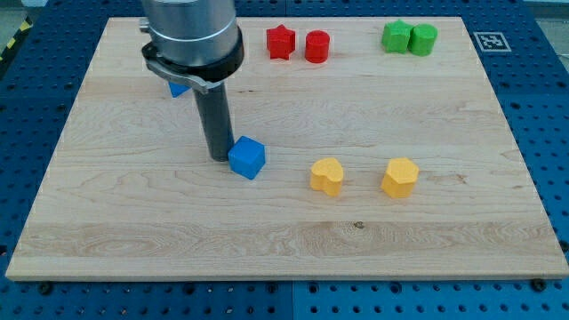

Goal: Push the blue triangle towards the center

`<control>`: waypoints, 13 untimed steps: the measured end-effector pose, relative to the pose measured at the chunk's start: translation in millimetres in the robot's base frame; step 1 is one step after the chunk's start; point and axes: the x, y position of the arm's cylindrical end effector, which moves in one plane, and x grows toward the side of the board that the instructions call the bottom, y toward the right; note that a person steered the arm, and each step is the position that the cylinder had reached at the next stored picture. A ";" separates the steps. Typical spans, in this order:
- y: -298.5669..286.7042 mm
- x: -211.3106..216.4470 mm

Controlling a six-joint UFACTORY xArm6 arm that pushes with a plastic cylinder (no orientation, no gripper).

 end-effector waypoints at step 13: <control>-80.0 -139.8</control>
